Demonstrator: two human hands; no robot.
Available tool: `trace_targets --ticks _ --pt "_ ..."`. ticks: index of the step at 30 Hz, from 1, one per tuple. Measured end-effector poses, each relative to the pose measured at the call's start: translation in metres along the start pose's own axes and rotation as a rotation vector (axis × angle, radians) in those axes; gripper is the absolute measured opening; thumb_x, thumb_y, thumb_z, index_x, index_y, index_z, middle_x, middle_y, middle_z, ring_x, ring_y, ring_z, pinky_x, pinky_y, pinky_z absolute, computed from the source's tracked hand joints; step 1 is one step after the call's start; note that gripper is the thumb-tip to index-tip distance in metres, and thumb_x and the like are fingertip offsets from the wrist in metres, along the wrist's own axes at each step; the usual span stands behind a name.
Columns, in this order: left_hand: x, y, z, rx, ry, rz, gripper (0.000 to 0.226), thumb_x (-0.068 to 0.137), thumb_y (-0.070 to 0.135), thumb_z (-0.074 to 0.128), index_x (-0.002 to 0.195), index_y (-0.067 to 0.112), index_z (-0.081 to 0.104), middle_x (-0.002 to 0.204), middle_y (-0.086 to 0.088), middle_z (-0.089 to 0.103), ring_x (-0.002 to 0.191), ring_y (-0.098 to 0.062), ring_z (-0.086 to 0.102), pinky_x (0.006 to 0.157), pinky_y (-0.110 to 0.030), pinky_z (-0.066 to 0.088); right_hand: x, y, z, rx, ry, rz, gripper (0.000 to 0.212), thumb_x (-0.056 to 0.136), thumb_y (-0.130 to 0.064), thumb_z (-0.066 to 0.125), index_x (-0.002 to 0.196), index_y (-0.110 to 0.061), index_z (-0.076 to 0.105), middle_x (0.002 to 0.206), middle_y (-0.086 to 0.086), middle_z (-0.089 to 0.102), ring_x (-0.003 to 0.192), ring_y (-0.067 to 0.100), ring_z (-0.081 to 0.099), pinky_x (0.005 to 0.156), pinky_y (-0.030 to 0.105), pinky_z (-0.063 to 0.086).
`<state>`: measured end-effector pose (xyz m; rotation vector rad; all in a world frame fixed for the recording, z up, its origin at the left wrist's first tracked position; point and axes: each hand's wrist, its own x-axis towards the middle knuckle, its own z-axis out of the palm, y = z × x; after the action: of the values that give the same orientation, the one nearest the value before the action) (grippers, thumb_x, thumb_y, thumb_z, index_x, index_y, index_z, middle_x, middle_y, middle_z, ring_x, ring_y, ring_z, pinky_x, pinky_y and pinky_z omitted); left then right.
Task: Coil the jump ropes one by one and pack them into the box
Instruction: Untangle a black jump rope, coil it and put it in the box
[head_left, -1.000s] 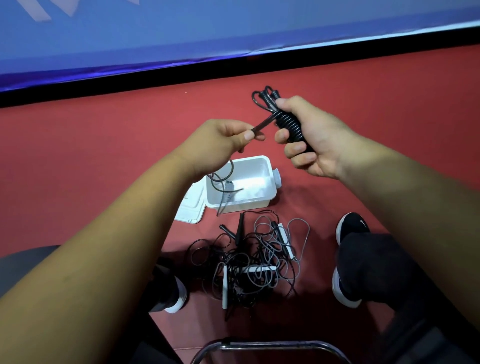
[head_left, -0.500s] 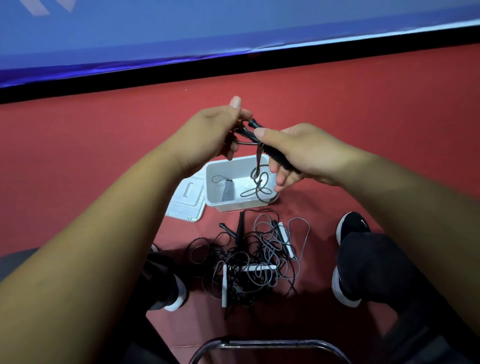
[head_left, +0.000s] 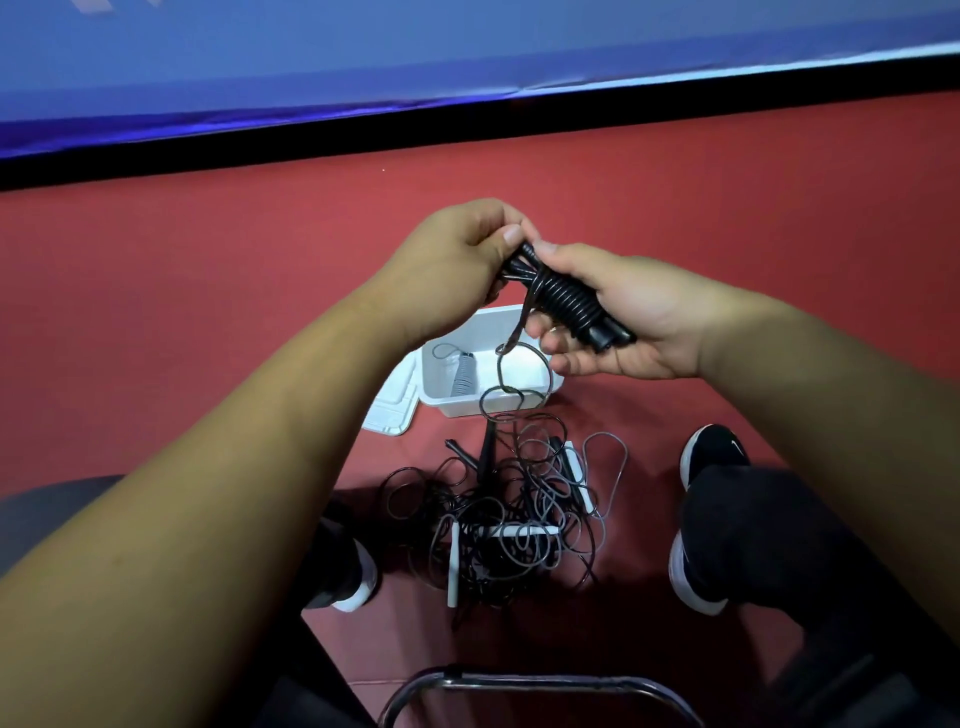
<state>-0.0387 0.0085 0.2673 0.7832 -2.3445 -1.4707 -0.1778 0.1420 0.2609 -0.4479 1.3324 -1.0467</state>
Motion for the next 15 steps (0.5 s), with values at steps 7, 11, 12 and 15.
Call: trace_targets --ticks 7,11,12,15 --pt "0.01 -0.011 0.01 0.07 0.143 -0.032 0.021 0.109 0.014 0.049 0.103 0.015 0.068 0.062 0.016 0.057 0.058 -0.007 0.049 0.064 -0.029 0.04 0.005 -0.005 -0.002 0.11 0.12 0.109 0.048 0.087 -0.055 0.079 0.111 -0.013 0.073 0.085 0.005 0.07 0.068 0.016 0.068 0.066 0.036 0.063" --pt "0.01 -0.008 0.02 0.025 0.151 -0.063 0.023 0.109 0.016 0.047 0.096 0.022 0.065 0.056 0.02 0.057 0.06 -0.008 0.049 0.065 -0.031 0.041 0.006 -0.004 -0.001 0.24 0.232 0.034 0.032 0.091 -0.034 0.082 0.106 -0.01 0.069 0.088 0.009 0.065 0.064 0.017 0.063 0.059 0.031 0.061" --pt "0.01 -0.007 0.022 0.009 0.144 -0.069 0.023 0.109 0.017 0.046 0.096 0.023 0.064 0.058 0.018 0.057 0.061 -0.01 0.049 0.065 -0.031 0.042 0.007 -0.004 -0.002 0.249 0.243 0.03 0.03 0.091 -0.032 0.082 0.104 -0.01 0.068 0.087 0.009 0.064 0.064 0.016 0.062 0.058 0.03 0.061" --pt "0.01 -0.003 0.025 -0.046 0.11 -0.086 0.023 0.111 0.018 0.044 0.099 0.021 0.063 0.069 0.007 0.055 0.061 -0.013 0.048 0.063 -0.031 0.042 0.008 -0.003 -0.003 0.27 0.256 0.033 0.026 0.092 -0.029 0.081 0.103 -0.01 0.067 0.088 0.008 0.063 0.063 0.015 0.059 0.054 0.027 0.058"
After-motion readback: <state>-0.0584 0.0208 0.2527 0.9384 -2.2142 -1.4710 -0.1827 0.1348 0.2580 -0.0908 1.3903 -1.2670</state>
